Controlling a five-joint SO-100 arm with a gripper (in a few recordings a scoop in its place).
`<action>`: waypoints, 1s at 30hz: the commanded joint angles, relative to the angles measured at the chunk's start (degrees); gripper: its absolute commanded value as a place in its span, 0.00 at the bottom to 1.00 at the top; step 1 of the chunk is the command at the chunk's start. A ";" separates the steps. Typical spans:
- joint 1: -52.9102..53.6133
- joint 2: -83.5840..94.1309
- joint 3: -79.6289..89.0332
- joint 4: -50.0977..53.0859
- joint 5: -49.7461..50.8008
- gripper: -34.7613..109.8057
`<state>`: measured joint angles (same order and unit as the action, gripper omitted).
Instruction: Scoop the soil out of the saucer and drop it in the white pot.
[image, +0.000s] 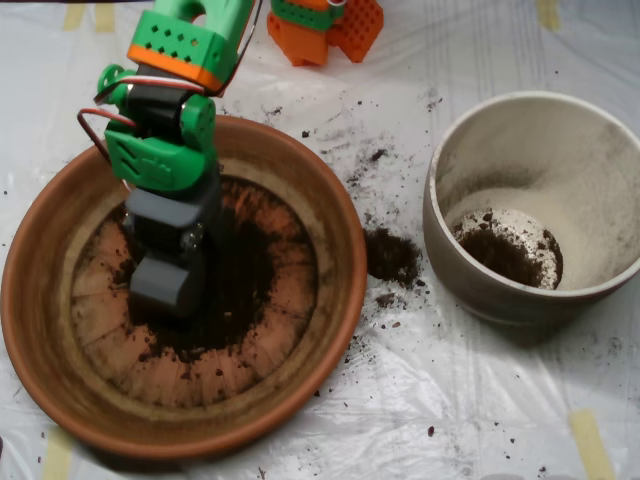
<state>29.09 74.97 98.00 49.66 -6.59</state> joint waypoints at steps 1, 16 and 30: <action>1.49 7.12 3.69 -3.69 -1.41 0.26; 0.26 23.29 14.59 -18.90 -5.80 0.24; -11.69 52.03 9.32 1.85 -3.34 0.24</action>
<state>20.13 118.04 113.99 46.76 -9.93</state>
